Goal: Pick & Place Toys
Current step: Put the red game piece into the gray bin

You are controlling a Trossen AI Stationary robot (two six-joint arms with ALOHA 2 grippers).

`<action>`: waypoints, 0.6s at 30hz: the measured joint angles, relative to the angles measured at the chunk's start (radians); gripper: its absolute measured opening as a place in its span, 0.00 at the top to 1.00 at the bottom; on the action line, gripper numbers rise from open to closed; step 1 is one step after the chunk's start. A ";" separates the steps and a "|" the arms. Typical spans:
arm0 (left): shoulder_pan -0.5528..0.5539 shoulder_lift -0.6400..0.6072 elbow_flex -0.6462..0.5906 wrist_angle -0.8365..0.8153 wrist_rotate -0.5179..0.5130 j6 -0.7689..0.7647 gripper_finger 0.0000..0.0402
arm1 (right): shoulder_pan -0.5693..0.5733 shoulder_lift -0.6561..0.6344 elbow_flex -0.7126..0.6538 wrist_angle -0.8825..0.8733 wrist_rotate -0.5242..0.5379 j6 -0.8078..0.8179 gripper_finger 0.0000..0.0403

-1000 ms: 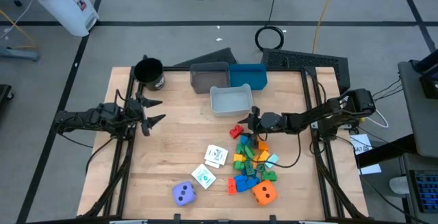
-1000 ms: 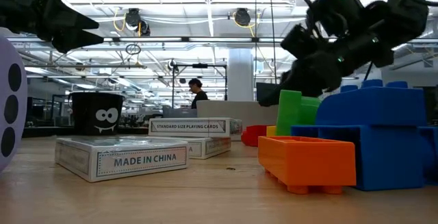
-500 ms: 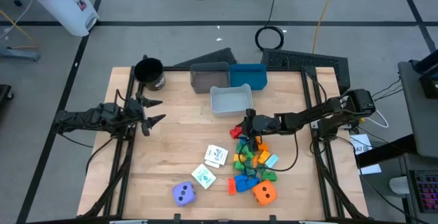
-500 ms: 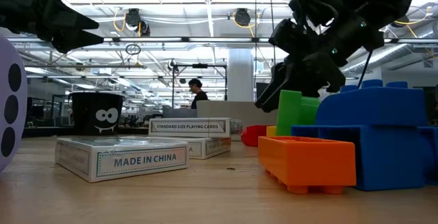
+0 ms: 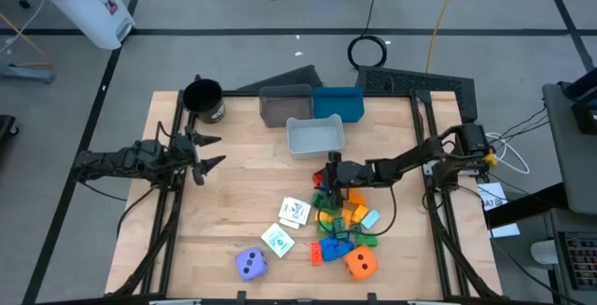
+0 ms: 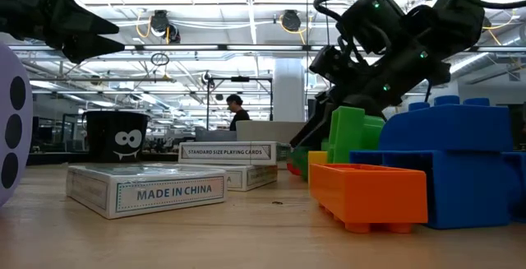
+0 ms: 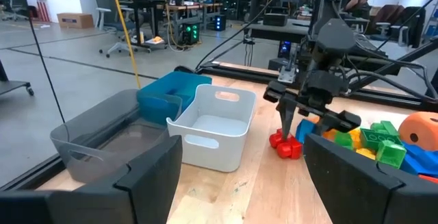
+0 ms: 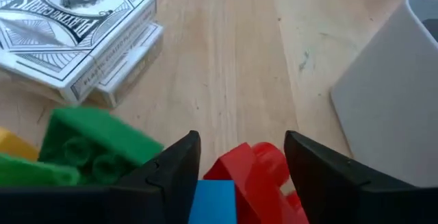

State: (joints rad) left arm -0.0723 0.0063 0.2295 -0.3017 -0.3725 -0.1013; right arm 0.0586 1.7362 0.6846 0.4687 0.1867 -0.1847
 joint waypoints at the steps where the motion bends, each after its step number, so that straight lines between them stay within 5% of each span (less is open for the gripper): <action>1: 0.000 0.000 0.000 0.003 0.000 0.000 0.23 | 0.000 -0.011 0.000 -0.016 0.000 -0.006 0.53; 10: 0.000 0.000 0.000 0.016 0.001 0.000 0.23 | 0.002 -0.184 0.022 -0.292 -0.005 0.003 0.62; 18: 0.000 0.000 0.000 0.019 0.006 0.000 0.23 | -0.019 -0.238 0.150 -0.561 -0.035 0.018 0.45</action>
State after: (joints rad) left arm -0.0723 0.0063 0.2295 -0.2831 -0.3664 -0.1013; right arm 0.0395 1.4981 0.8347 -0.0924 0.1518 -0.1666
